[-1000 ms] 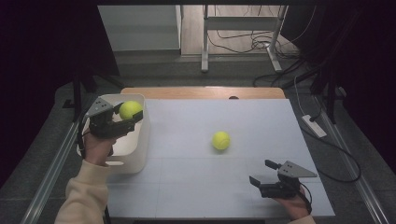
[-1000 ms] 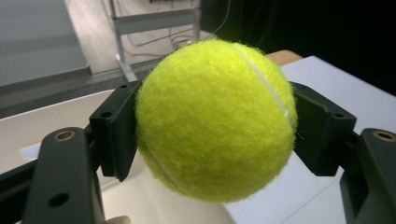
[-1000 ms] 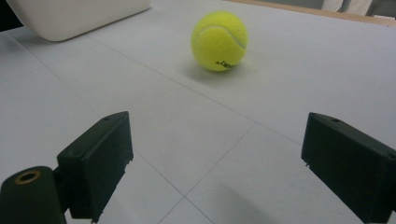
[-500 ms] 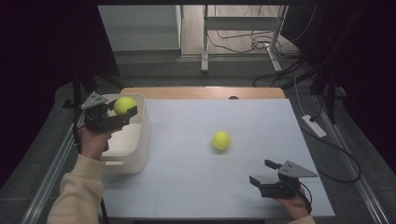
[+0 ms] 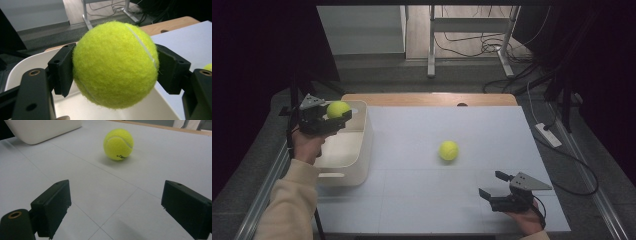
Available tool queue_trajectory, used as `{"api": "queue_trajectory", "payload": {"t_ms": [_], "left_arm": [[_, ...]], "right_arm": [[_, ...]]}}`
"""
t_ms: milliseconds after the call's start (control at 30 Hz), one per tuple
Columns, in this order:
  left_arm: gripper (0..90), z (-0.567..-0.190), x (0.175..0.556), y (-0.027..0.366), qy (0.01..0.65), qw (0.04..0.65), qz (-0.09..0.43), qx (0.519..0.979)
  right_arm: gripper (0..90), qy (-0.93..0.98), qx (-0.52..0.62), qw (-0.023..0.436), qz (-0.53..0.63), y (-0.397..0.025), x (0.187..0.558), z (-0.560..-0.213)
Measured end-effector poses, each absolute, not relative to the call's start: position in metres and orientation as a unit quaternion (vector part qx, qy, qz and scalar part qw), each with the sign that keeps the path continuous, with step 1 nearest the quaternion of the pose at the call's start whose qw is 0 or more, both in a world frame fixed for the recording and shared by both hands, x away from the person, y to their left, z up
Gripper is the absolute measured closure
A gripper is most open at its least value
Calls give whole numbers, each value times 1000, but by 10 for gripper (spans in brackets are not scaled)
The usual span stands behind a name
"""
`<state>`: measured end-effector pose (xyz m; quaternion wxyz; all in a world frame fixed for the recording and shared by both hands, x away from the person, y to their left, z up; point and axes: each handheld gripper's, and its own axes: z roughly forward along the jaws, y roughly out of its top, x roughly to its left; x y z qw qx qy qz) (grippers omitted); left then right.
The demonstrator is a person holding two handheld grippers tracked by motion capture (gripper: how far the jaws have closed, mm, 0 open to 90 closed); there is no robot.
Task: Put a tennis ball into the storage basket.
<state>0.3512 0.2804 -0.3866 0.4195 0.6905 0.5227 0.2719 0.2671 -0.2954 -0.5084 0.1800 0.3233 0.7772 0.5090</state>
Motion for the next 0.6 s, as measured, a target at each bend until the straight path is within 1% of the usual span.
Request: {"api": "queue_trajectory", "payload": {"t_ms": [300,600], "left_arm": [[264,-391,361,288,538,401,273,689],[262,-395,377,289,545,377,257,703]], "right_arm": [[92,781,317,177,508,-293,268,-509],[92,781,318,178,507,-293,268,-509]]}}
